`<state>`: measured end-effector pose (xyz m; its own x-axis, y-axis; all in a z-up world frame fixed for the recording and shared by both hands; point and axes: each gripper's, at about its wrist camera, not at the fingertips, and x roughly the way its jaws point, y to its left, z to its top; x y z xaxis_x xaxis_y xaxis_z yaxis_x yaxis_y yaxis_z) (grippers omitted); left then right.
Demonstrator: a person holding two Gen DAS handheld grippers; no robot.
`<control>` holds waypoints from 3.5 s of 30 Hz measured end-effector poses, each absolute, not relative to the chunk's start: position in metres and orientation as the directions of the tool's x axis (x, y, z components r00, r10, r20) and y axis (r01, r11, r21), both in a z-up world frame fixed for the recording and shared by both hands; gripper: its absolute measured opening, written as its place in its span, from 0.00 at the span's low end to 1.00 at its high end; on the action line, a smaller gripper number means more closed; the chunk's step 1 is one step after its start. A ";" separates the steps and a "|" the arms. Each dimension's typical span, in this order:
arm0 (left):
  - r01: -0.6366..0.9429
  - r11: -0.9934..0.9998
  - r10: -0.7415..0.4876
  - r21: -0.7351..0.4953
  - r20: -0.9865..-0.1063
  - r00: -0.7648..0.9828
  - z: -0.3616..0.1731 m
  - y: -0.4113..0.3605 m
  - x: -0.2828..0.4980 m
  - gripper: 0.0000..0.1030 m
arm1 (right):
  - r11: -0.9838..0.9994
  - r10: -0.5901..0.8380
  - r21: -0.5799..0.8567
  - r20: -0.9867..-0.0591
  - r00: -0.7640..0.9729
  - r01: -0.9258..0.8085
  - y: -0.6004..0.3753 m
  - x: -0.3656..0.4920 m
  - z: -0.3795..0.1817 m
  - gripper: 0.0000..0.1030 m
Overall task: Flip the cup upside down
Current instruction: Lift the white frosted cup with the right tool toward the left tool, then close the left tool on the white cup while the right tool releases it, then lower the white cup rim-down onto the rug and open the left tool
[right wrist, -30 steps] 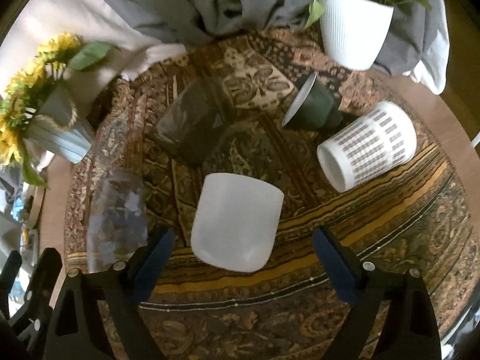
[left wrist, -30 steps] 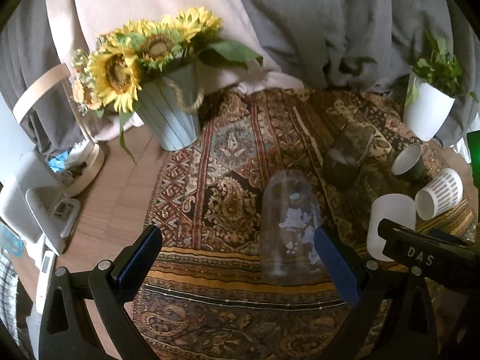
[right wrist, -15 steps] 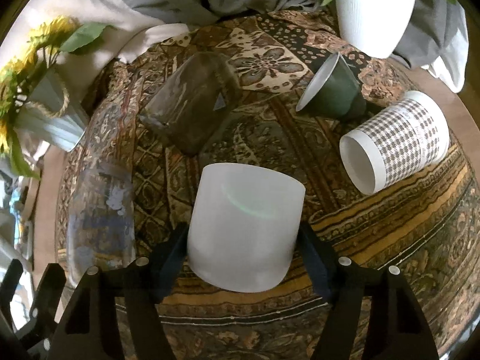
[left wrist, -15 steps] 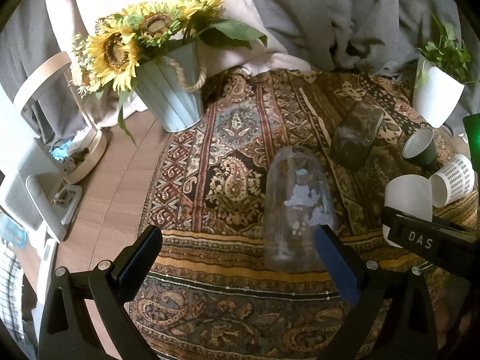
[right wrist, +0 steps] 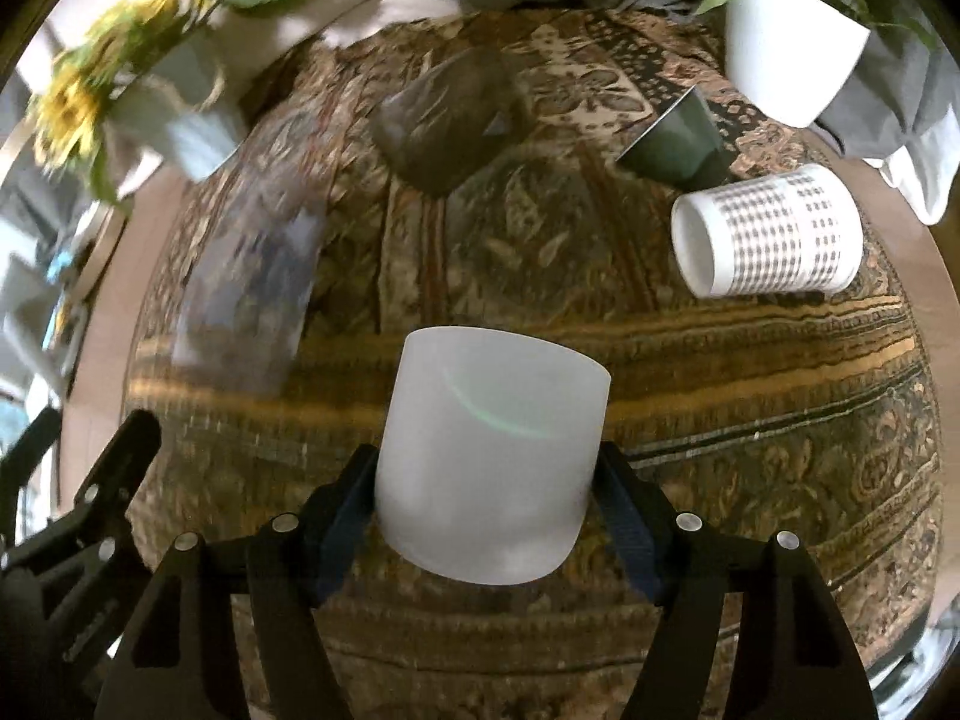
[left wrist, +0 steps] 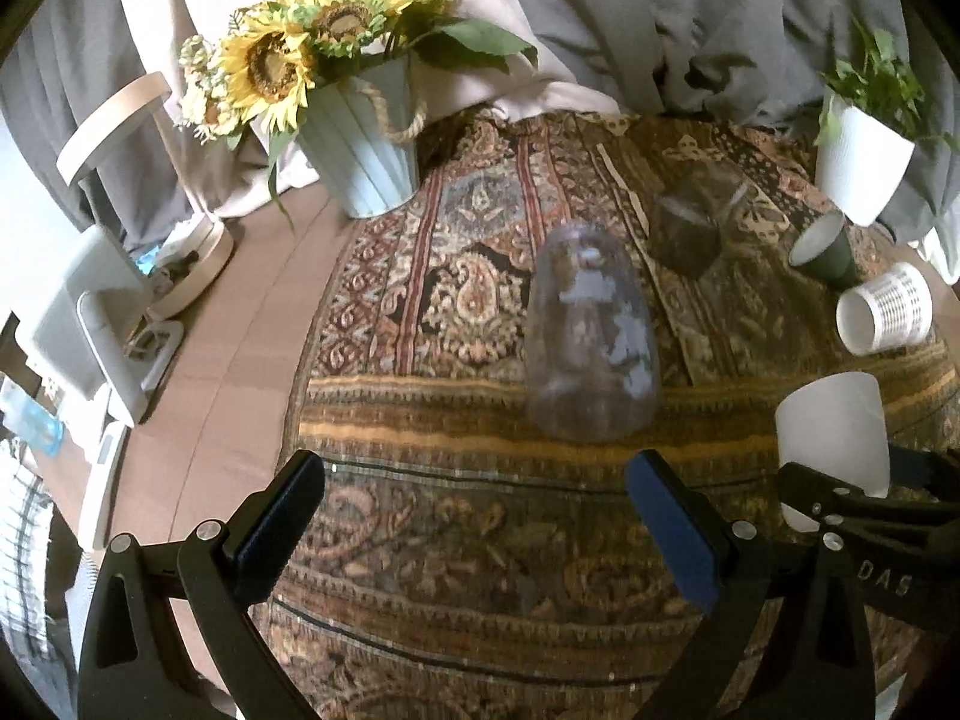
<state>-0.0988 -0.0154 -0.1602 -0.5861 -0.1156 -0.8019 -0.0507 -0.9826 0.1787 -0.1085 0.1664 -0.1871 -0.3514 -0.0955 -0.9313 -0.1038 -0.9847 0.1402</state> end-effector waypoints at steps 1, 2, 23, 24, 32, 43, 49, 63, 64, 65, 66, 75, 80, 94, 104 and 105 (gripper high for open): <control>-0.049 -0.982 -0.122 0.185 -0.803 -0.583 -0.161 -0.015 -0.097 1.00 | -0.987 -0.095 0.132 -0.934 -0.346 -0.088 0.164 -0.106 -0.188 0.69; -0.047 -0.981 -0.127 0.188 -0.805 -0.580 -0.163 -0.016 -0.094 1.00 | -0.990 -0.092 0.123 -0.936 -0.339 -0.069 0.161 -0.105 -0.190 0.69; -0.062 -0.993 -0.040 0.096 -0.801 -0.598 -0.143 0.010 -0.050 1.00 | -0.992 -0.014 0.079 -0.830 -0.558 -0.093 0.189 -0.043 -0.123 0.79; -0.085 -0.993 -0.013 0.080 -0.800 -0.599 -0.141 0.018 -0.046 1.00 | -0.991 0.003 0.073 -0.817 -0.576 -0.109 0.194 -0.036 -0.117 0.79; -0.213 -0.976 0.104 0.038 -0.782 -0.615 -0.142 0.078 -0.028 1.00 | -0.972 0.087 0.063 -0.793 -0.603 -0.224 0.249 -0.001 -0.109 0.79; -0.260 -0.961 0.104 0.093 -0.751 -0.652 -0.178 0.126 -0.023 0.97 | -0.952 0.151 0.024 -0.832 -0.534 -0.306 0.301 0.021 -0.142 0.79; -0.220 -0.969 0.068 0.114 -0.731 -0.679 -0.195 0.134 -0.032 0.92 | -0.954 0.145 0.017 -0.847 -0.511 -0.300 0.312 0.021 -0.153 0.79; -0.206 -0.974 0.065 0.099 -0.746 -0.663 -0.202 0.138 -0.039 0.63 | -0.962 0.130 0.020 -0.846 -0.517 -0.274 0.315 0.013 -0.156 0.79; -0.206 -0.974 0.066 0.097 -0.746 -0.662 -0.199 0.137 -0.040 0.63 | -0.961 0.128 0.023 -0.845 -0.519 -0.274 0.315 0.012 -0.155 0.79; -0.206 -0.974 0.068 0.094 -0.745 -0.663 -0.196 0.137 -0.041 0.63 | -0.961 0.123 0.029 -0.845 -0.521 -0.274 0.316 0.011 -0.154 0.79; -0.204 -0.975 0.070 0.090 -0.744 -0.665 -0.191 0.137 -0.042 0.63 | -0.961 0.118 0.036 -0.843 -0.525 -0.274 0.316 0.010 -0.153 0.79; -0.205 -0.978 0.099 0.049 -0.752 -0.652 -0.173 0.134 -0.065 0.61 | -0.958 0.081 0.093 -0.819 -0.568 -0.271 0.316 -0.004 -0.139 0.79; -0.197 -0.980 0.108 0.028 -0.756 -0.645 -0.175 0.130 -0.069 0.61 | -0.960 0.079 0.095 -0.808 -0.584 -0.262 0.316 -0.011 -0.134 0.79; -0.198 -0.980 0.112 0.027 -0.746 -0.657 -0.178 0.125 -0.043 0.62 | -0.967 0.078 0.078 -0.817 -0.571 -0.243 0.315 -0.011 -0.138 0.79; -0.192 -0.981 0.102 0.038 -0.736 -0.669 -0.182 0.122 -0.033 0.72 | -0.975 0.105 0.036 -0.800 -0.591 -0.222 0.307 -0.002 -0.128 0.79; -0.185 -0.982 0.100 0.038 -0.726 -0.680 -0.178 0.120 -0.031 0.79 | -0.974 0.110 0.031 -0.799 -0.591 -0.224 0.306 -0.001 -0.127 0.79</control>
